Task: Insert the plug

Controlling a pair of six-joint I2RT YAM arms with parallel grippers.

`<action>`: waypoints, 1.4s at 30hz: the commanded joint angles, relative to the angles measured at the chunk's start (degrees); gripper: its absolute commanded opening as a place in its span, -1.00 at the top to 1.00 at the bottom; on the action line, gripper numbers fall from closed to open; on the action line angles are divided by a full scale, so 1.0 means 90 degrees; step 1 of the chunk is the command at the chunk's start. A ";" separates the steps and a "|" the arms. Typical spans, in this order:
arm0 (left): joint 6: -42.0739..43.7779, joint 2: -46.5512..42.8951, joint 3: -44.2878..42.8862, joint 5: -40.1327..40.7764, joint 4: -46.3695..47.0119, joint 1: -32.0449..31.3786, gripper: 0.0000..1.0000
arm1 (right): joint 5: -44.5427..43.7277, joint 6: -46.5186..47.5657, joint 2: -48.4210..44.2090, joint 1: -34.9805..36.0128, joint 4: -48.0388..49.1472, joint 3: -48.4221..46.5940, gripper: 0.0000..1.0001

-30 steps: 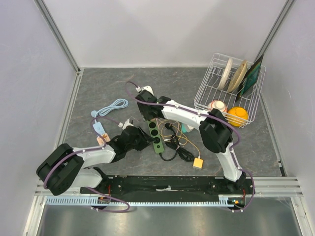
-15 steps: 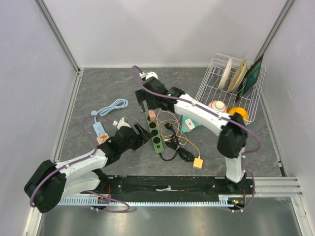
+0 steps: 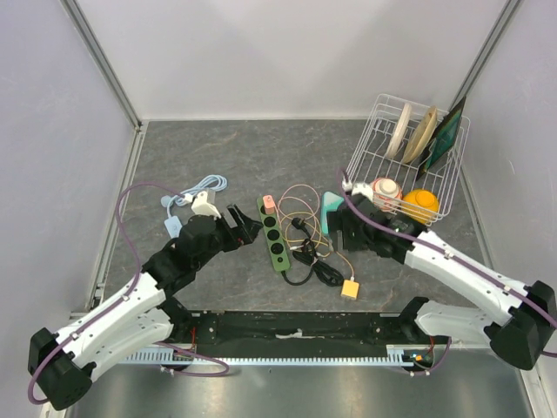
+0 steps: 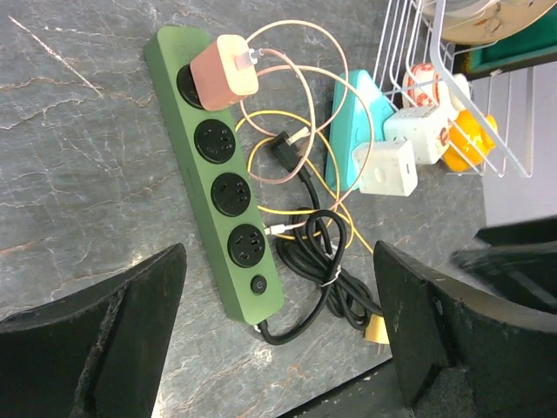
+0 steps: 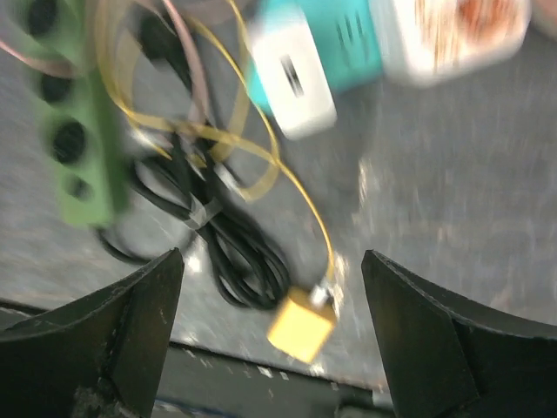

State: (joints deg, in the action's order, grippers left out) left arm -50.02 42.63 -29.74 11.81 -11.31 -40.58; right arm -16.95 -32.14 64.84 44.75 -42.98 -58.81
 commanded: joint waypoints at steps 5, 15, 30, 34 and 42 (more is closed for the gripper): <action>0.0646 0.0389 -0.0299 -0.0482 -0.0325 0.0026 -0.86 | 0.0545 -0.1253 -0.0456 -0.0177 -0.0430 0.1963 -0.70; 0.0568 0.0751 -0.0368 -0.1107 0.0094 0.0007 -0.84 | 0.1043 -0.1535 0.0110 -0.0509 0.0244 0.2442 -0.54; 0.0372 0.1210 -0.0309 -0.1518 0.0524 -0.0071 -0.84 | 0.1619 -0.1761 0.0169 -0.0500 0.0479 0.3057 -0.22; 0.0363 0.1210 -0.0329 -0.1605 0.0544 -0.0110 -0.84 | 0.1659 -0.1751 0.0140 -0.0500 0.0557 0.3067 0.03; 0.0343 0.1250 -0.0309 -0.1869 0.0807 -0.0247 -0.84 | 0.1201 -0.1546 -0.0309 -0.0509 0.0323 0.2492 1.00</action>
State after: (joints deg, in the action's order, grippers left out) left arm -46.85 53.76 -30.98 -2.35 -7.94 -42.26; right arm -3.01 -46.70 65.84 40.27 -39.68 -31.79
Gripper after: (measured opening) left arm 0.924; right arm 0.493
